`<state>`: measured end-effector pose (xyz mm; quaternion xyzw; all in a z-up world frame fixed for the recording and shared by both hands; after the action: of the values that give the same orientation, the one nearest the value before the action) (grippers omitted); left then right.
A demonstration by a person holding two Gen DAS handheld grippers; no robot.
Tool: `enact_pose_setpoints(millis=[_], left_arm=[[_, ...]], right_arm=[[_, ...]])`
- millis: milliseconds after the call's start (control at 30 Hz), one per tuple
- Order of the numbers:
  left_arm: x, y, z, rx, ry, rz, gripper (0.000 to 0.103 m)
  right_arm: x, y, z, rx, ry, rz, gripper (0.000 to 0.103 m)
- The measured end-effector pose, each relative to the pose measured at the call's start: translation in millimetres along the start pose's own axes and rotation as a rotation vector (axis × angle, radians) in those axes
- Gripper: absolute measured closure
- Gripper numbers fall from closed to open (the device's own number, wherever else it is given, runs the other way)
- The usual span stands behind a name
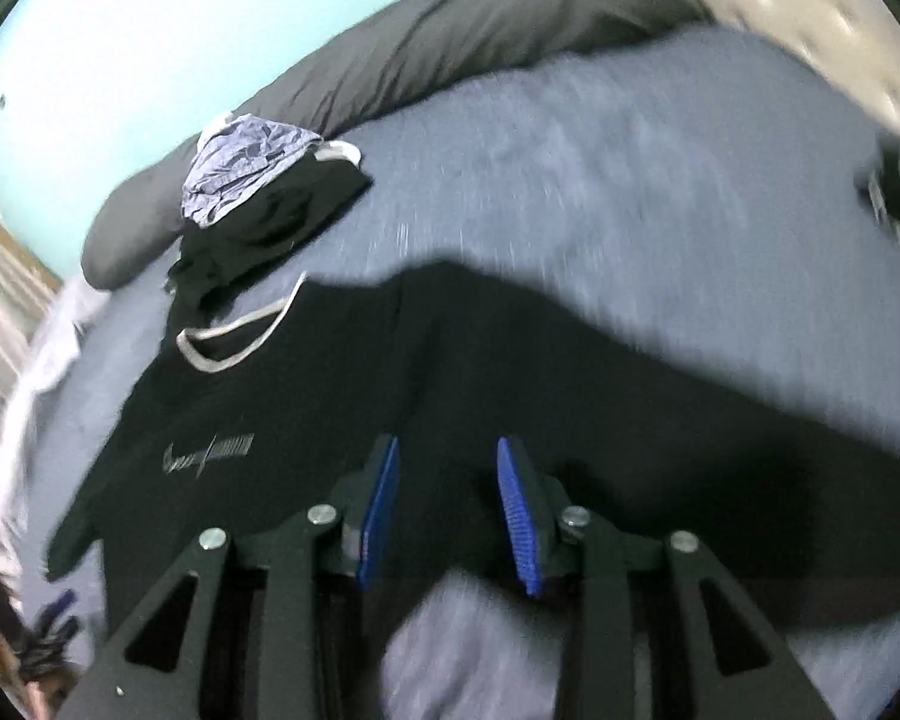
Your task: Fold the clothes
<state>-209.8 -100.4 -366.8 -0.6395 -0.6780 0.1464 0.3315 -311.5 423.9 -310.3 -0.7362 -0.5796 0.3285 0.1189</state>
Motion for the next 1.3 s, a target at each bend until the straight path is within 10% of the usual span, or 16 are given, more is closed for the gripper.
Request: enact_pose_setpoints(millis=[367,1300], left_arm=[[-3,29,-32,-0.127,0.055,-0.07,0.0],[62,129,-77,-0.419,0.162,0.061,0.0]], right_arm=[[-44,141,-50,-0.214,-0.083,-0.025,0.069],[-71,227,-106,-0.395,-0.045,-0.073,0.062]])
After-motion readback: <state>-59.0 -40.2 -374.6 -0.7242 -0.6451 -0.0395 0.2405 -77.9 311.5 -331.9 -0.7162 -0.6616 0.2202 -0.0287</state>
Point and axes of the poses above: each gripper's, at about its wrist camera, not at the fingertips, and z roughly the way its jaws point, x to its right, y to its underside, the point moved 8 cm from there along z, roughly the way its jaws point, and after that the axes turned 6 degrees about -z, right-handed, at the moved point
